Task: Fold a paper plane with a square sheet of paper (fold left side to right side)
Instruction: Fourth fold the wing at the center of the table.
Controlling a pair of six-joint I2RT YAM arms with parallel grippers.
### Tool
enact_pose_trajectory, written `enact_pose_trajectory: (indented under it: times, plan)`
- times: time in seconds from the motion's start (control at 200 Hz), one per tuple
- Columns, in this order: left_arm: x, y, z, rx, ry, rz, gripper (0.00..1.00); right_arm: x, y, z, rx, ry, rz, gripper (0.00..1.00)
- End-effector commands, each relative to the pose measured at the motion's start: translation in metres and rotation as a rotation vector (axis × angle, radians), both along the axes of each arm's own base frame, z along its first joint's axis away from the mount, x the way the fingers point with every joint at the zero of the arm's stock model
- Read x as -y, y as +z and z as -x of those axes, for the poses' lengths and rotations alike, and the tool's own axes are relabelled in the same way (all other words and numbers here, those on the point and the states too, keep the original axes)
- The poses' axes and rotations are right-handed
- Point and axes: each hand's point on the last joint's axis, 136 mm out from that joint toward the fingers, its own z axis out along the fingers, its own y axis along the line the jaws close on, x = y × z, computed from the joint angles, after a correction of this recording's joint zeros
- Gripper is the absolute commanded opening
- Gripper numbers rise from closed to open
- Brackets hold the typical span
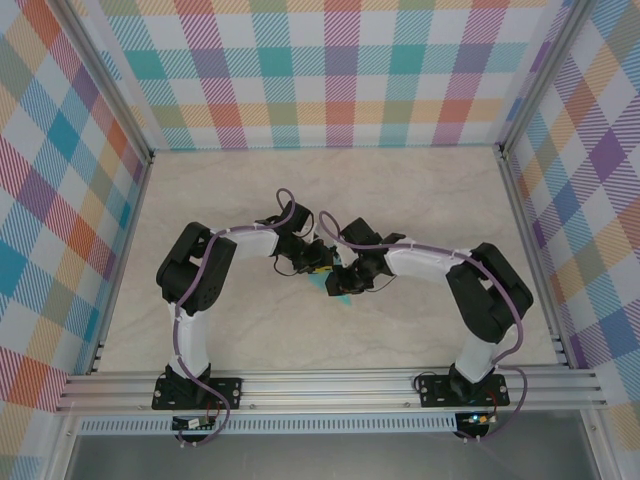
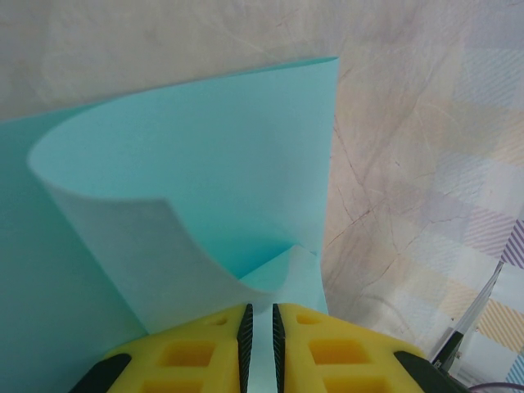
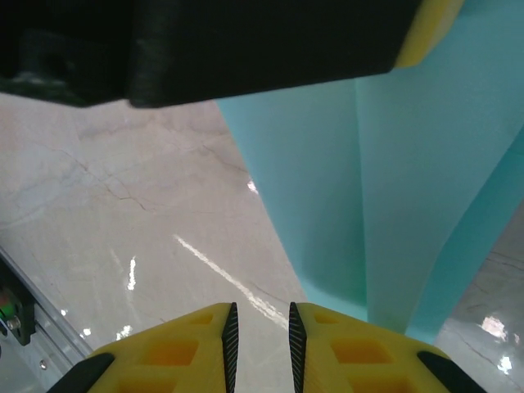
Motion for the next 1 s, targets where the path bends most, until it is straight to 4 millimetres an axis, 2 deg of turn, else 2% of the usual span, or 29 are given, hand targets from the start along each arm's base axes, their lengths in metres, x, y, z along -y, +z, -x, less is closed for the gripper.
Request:
enact_pose_trajectory:
  times: [0.0, 0.43, 0.995]
  plan:
    - [-0.022, -0.027, 0.022, -0.093, 0.021, -0.122, 0.18, -0.002, -0.004, -0.005, 0.000, -0.003, 0.010, 0.25]
    - [-0.023, -0.028, 0.022, -0.095, 0.021, -0.123, 0.18, 0.012, -0.020, -0.003, -0.020, -0.014, 0.087, 0.25]
    - [-0.024, -0.031, 0.022, -0.097, 0.021, -0.130, 0.18, 0.023, -0.030, 0.003, -0.034, -0.023, 0.127, 0.22]
